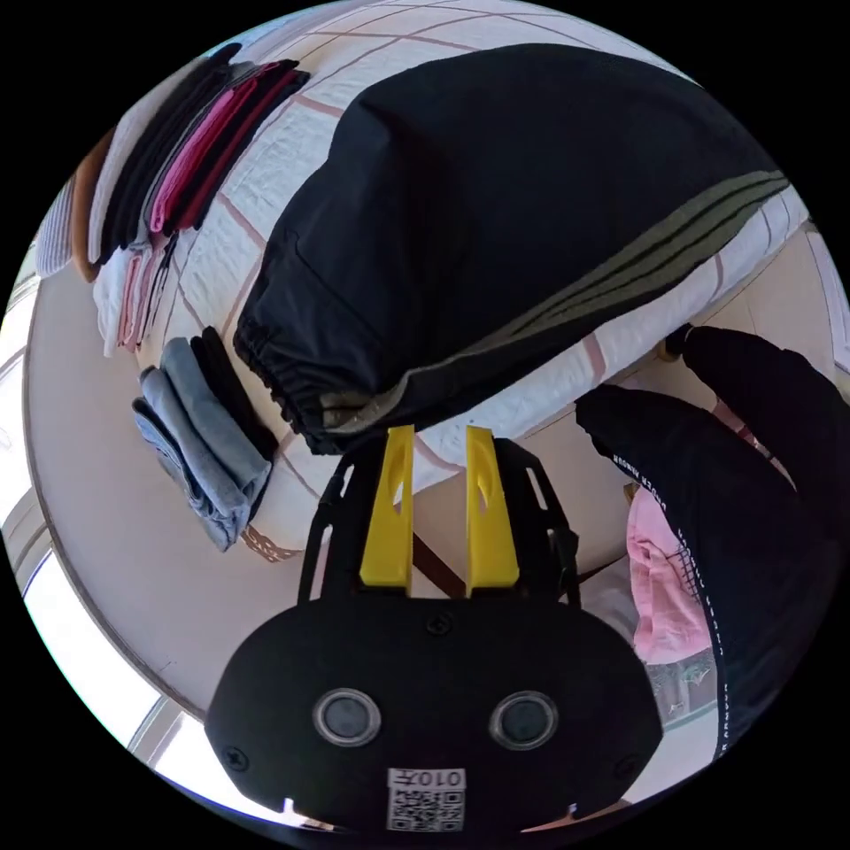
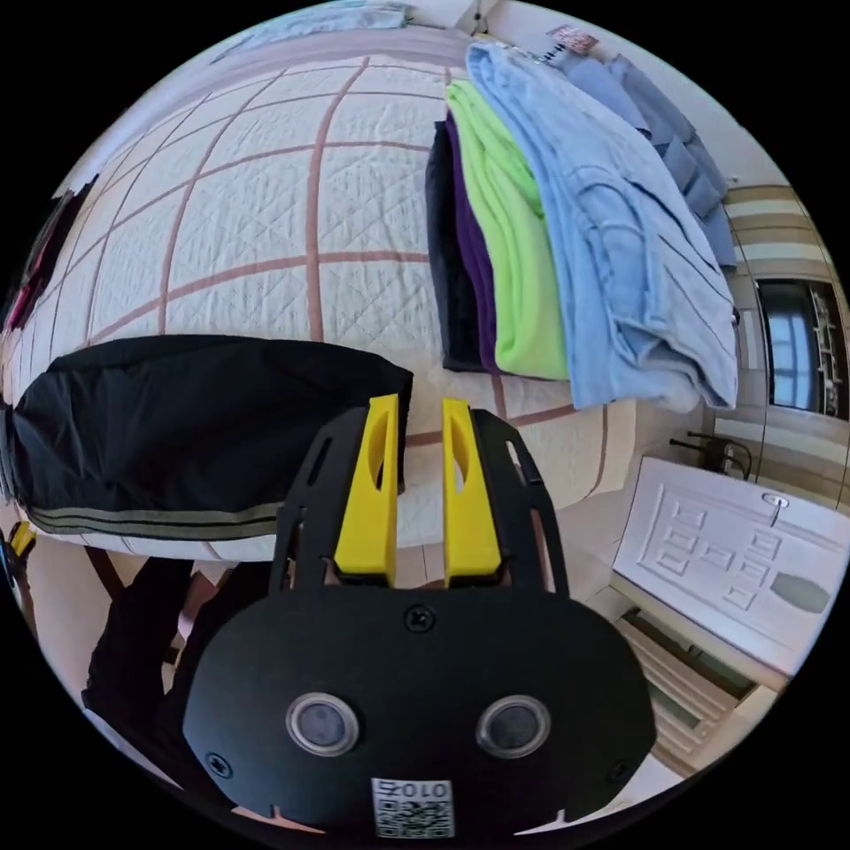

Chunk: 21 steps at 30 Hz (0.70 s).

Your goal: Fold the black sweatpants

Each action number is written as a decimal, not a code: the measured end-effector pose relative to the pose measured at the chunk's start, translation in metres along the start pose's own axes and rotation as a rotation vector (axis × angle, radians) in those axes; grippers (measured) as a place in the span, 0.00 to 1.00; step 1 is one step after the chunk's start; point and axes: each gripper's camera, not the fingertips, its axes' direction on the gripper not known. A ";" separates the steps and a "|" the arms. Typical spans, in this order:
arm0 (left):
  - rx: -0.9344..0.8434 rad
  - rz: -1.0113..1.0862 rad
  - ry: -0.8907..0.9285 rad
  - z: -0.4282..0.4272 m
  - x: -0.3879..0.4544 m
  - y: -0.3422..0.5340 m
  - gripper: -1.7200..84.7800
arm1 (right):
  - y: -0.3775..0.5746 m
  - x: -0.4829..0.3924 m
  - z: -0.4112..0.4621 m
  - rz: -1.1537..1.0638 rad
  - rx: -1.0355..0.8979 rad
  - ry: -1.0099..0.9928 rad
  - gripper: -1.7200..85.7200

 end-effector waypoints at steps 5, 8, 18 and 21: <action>0.135 -0.296 0.145 -0.016 -0.041 0.073 0.09 | 0.039 -0.053 -0.034 -0.014 0.275 -0.125 0.07; 0.240 -0.497 0.258 -0.012 -0.071 0.105 0.09 | 0.030 -0.122 -0.005 -0.169 0.152 -0.291 0.06; 0.466 -1.035 0.630 0.050 -0.124 0.182 0.12 | -0.039 -0.423 -0.062 -0.726 0.316 -0.555 0.05; 0.482 -1.155 0.678 0.064 -0.135 0.203 0.12 | -0.058 -0.541 -0.080 -1.002 0.342 -0.554 0.05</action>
